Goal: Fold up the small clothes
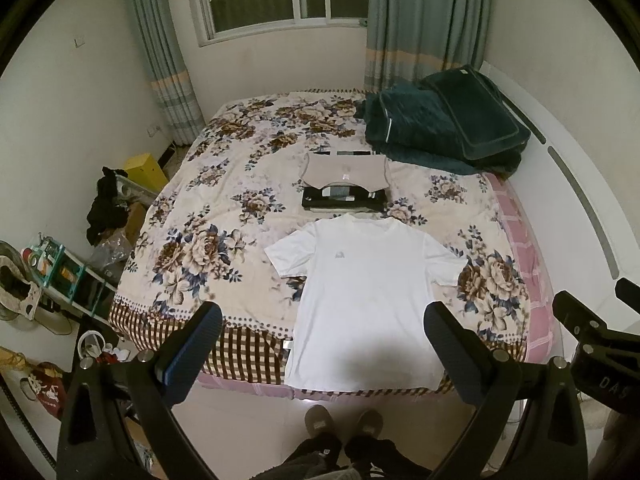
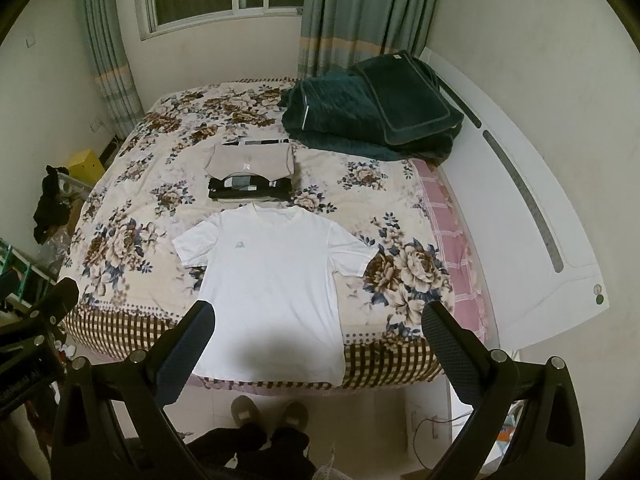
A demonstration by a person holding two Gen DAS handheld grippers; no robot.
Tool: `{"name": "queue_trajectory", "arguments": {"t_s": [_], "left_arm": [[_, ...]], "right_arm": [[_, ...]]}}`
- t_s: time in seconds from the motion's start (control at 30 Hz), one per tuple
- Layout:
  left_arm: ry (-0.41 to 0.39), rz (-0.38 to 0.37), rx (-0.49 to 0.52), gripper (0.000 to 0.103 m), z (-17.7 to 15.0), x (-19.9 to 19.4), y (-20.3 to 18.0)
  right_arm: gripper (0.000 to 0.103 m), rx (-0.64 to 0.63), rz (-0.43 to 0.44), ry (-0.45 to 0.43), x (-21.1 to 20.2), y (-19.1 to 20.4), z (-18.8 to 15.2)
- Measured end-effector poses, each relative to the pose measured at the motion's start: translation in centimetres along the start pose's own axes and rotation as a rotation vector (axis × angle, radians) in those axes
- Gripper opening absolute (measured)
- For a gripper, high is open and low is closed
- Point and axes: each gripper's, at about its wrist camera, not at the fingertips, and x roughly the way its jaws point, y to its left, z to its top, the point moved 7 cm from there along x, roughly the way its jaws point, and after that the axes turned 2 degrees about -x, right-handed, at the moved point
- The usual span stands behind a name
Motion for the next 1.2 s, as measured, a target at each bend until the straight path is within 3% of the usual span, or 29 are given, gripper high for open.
{"name": "queue_trajectory", "arguments": {"t_s": [1.2], "left_arm": [[-0.025,-0.002,-0.007,0.103,-0.59,-0.55,0.15]], "right_arm": [[0.103,0.002,-0.002,-0.017,-0.77,0.4,-0.35]]}}
